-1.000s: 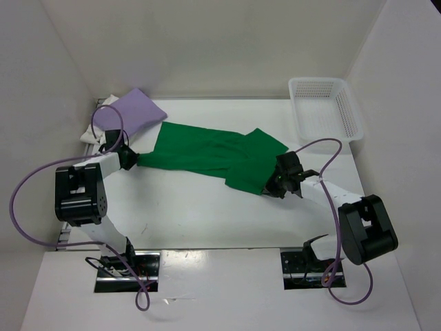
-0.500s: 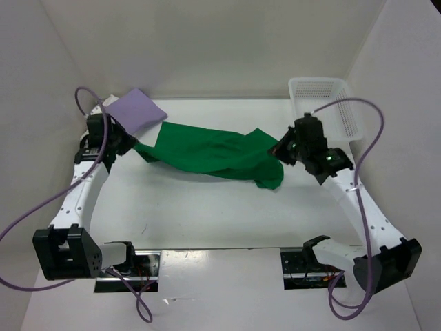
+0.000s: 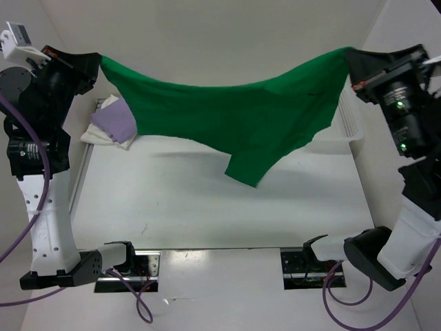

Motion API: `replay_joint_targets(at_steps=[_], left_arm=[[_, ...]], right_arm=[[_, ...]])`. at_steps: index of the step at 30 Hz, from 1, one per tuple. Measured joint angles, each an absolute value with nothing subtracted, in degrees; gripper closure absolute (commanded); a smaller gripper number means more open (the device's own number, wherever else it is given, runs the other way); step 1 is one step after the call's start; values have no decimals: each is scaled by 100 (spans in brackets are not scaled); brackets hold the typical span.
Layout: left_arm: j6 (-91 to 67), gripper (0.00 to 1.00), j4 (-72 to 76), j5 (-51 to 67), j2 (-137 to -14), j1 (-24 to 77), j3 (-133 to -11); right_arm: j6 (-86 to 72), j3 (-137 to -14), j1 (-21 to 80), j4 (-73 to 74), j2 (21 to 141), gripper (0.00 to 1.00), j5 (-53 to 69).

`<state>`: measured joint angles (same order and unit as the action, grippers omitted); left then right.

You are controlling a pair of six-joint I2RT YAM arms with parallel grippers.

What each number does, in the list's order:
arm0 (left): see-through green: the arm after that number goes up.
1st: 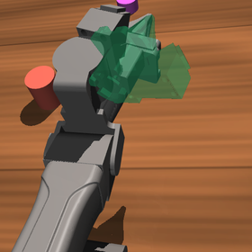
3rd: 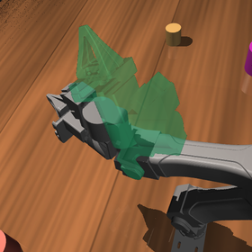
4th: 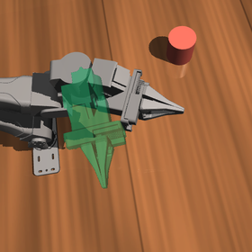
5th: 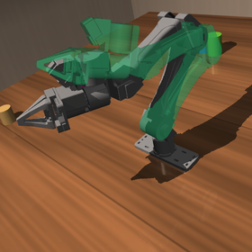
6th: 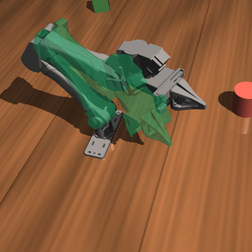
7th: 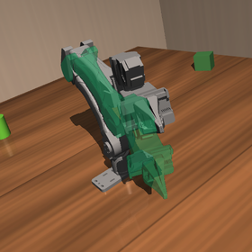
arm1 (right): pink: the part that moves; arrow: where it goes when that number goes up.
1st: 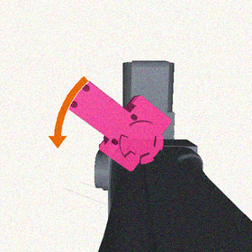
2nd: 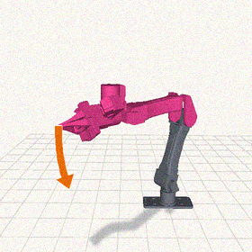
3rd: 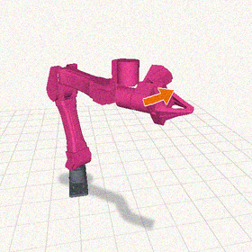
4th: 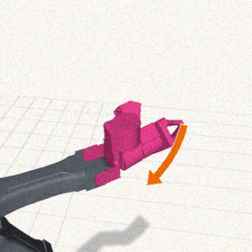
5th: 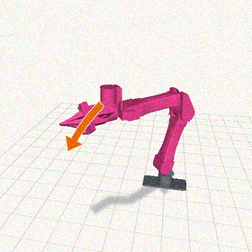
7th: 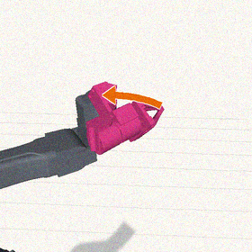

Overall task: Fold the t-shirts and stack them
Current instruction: Flatten out the tshirt

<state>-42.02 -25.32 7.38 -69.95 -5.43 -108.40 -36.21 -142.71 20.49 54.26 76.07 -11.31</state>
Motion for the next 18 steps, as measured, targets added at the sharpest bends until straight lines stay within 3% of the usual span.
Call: replay_joint_targets(at_steps=[6,11,15,18], left_arm=[[-4241,100,-2646,768,-7273,-543,-11443],[-4239,100,-2366,770,-7721,-543,-10884],[-4222,100,-2231,749,-8490,-543,-10200],[-4219,100,-2259,705,-9277,-545,-9996]], right_arm=[[-3474,-15231,2193,5336,7819,100,-1291],[-3304,-14549,1953,4816,8320,100,-1173],[-3262,-13863,1140,4482,9384,100,-392],[-3223,-14035,860,4545,10739,100,-110]])
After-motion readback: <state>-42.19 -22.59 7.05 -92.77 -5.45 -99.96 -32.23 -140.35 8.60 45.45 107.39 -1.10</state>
